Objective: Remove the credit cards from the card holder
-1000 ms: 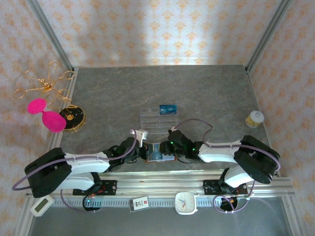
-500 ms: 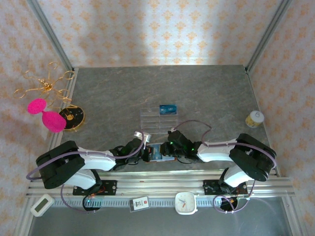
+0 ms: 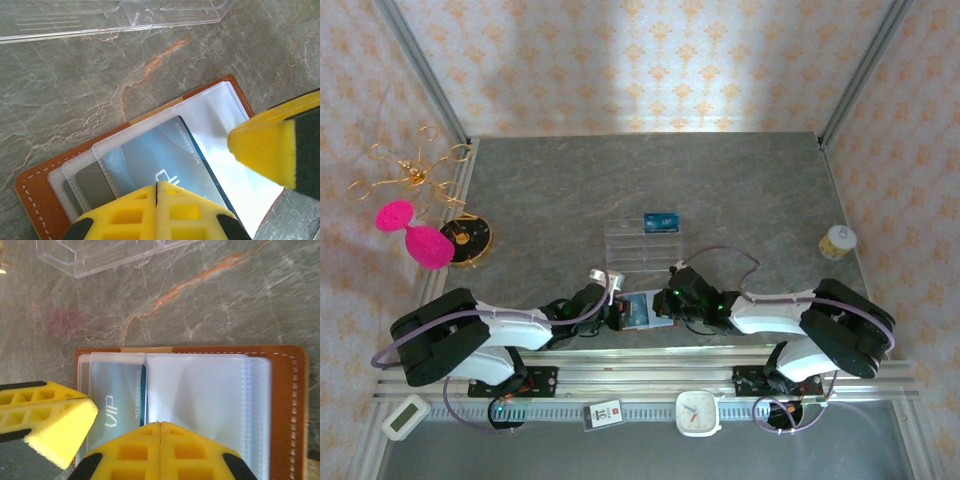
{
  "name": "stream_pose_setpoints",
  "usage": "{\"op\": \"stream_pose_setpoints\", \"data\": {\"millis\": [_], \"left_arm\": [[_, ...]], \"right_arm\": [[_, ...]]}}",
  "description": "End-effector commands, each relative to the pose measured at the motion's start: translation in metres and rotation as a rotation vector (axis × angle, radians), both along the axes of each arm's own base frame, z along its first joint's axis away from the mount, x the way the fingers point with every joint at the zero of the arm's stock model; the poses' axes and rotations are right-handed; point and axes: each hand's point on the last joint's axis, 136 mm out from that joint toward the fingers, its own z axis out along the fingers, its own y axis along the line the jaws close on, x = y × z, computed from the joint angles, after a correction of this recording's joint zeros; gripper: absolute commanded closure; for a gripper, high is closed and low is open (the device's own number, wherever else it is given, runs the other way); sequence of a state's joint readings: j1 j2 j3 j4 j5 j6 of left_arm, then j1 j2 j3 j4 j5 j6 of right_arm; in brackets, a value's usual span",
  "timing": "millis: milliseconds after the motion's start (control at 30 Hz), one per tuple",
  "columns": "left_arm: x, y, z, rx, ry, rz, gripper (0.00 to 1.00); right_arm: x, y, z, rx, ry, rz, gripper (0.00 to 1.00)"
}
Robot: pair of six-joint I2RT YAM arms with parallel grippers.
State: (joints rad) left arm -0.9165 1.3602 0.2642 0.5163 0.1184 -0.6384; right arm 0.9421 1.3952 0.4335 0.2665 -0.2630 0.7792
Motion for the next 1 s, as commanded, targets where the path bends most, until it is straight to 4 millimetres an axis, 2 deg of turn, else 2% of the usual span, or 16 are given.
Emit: {"op": "stream_pose_setpoints", "data": {"millis": [0, 33, 133, 233, 333, 467, 633, 800, 900, 967], "left_arm": [[-0.004, 0.008, -0.005, 0.026, 0.016, 0.011, 1.0], [-0.004, 0.006, -0.002, 0.019, 0.013, 0.006, 1.0], [-0.002, 0.004, 0.01, -0.007, -0.006, 0.007, 0.95], [-0.003, 0.008, 0.016, -0.005, -0.02, 0.014, 0.96], [-0.006, 0.012, 0.008, 0.022, -0.003, 0.011, 1.0], [-0.01, 0.016, -0.01, 0.049, 0.029, 0.01, 1.0], [-0.015, 0.016, -0.027, 0.068, 0.07, 0.001, 1.0], [-0.019, 0.018, -0.031, 0.073, 0.085, -0.008, 1.0], [-0.018, 0.02, -0.029, 0.076, 0.078, -0.001, 1.0], [-0.017, 0.021, -0.026, 0.075, 0.071, 0.007, 1.0]], "right_arm": [[0.0, -0.01, -0.007, -0.032, 0.01, -0.031, 1.0], [-0.001, -0.005, -0.004, -0.005, 0.003, -0.009, 1.0], [-0.006, 0.012, 0.01, 0.067, -0.004, 0.067, 0.87], [-0.005, 0.013, 0.011, 0.054, -0.008, 0.074, 0.86], [-0.007, 0.015, 0.007, 0.048, 0.008, 0.094, 0.85], [-0.009, 0.02, 0.0, 0.057, 0.03, 0.107, 0.85], [-0.01, 0.023, -0.004, 0.06, 0.04, 0.115, 0.85], [-0.009, 0.026, -0.002, 0.07, 0.035, 0.123, 0.88], [-0.007, 0.024, -0.002, 0.063, 0.031, 0.109, 1.0], [-0.003, 0.017, -0.003, 0.043, 0.022, 0.067, 1.0]]}}
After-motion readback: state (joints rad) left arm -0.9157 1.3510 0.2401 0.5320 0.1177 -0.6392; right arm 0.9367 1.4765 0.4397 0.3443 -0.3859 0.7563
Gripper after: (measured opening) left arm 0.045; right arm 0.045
